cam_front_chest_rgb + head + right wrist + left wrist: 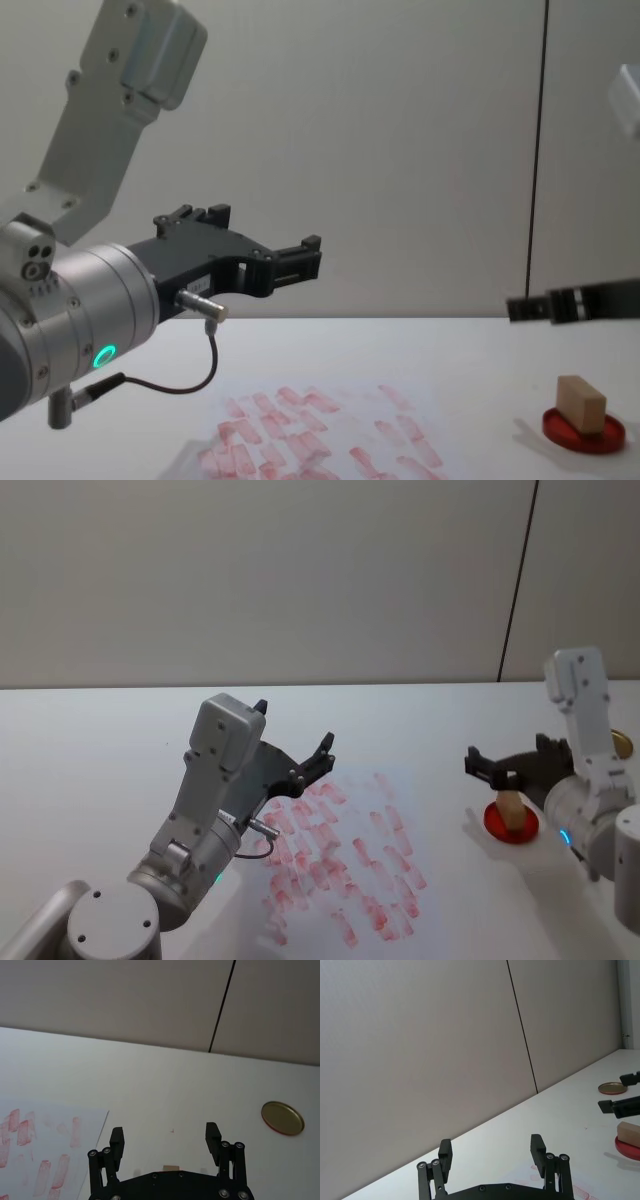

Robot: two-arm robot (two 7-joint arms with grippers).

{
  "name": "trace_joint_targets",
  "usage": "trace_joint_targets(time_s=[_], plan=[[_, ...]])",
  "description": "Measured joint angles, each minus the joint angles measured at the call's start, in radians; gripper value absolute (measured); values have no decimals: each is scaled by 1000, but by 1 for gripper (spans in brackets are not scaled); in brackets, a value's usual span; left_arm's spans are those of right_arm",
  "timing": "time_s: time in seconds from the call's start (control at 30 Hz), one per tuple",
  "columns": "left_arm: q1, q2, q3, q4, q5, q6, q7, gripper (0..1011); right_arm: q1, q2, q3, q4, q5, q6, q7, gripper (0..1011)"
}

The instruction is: Use the one hand to pick up the stamp and affix it onto the A4 paper.

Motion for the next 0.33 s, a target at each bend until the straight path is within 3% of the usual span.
trace_joint_targets(time_s=[0.33], plan=[[0, 0, 0, 0, 0, 0, 0, 993, -13, 6, -12, -49, -50, -60, 25, 1001]])
